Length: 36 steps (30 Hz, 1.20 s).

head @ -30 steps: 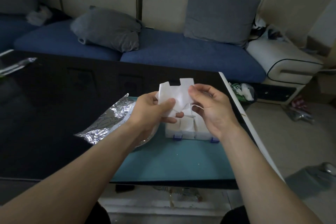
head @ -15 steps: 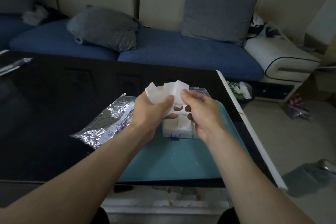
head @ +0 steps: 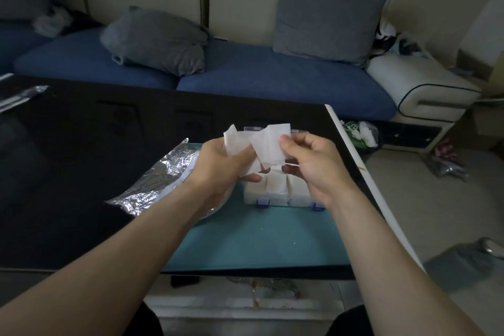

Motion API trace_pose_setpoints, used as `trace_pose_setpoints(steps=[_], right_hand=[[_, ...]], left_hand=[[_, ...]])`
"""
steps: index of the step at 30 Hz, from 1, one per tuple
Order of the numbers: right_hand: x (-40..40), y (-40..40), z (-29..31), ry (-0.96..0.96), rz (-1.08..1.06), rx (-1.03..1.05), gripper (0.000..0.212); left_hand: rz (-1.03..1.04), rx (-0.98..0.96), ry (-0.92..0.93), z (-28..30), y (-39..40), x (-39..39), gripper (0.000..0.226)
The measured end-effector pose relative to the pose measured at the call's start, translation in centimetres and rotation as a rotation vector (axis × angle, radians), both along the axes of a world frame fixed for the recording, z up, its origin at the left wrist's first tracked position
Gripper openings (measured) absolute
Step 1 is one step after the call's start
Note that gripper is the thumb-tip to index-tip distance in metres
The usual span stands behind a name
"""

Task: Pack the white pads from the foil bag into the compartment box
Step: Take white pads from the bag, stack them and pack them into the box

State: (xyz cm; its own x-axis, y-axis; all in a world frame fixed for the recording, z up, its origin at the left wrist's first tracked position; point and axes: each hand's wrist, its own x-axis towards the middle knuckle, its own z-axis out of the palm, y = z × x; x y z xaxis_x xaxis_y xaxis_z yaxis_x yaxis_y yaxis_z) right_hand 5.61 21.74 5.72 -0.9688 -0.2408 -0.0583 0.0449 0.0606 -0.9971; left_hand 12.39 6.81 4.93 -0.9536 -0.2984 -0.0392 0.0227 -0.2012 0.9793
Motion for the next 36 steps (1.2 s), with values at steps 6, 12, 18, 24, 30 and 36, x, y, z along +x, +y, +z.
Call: trace_pose_setpoints(steps=[6, 12, 18, 24, 30, 36], right_hand=[[0.4, -0.9, -0.3, 0.129, -0.211, 0.060, 0.011], [0.2, -0.5, 0.0, 0.091, -0.103, 0.045, 0.011], [-0.3, 1.1, 0.4, -0.062, 0.185, -0.012, 0.000], [-0.6, 0.7, -0.2, 0.085, -0.144, -0.029, 0.023], [-0.9, 1.2, -0.1, -0.110, 0.081, -0.131, 0.020], [0.4, -0.6, -0.7, -0.034, 0.029, -0.070, 0.023]], left_hand=[[0.069, 0.157, -0.013, 0.3, 0.6, -0.5, 0.010], [0.102, 0.061, -0.034, 0.0, 0.4, -0.7, 0.009], [-0.022, -0.064, -0.030, -0.4, -0.1, -0.6, 0.009], [-0.105, 0.110, -0.067, 0.1, 0.5, -0.7, 0.016], [-0.045, 0.151, -0.074, -0.3, 0.2, -0.7, 0.011], [0.011, 0.106, -0.121, -0.4, 0.4, -1.2, 0.017]])
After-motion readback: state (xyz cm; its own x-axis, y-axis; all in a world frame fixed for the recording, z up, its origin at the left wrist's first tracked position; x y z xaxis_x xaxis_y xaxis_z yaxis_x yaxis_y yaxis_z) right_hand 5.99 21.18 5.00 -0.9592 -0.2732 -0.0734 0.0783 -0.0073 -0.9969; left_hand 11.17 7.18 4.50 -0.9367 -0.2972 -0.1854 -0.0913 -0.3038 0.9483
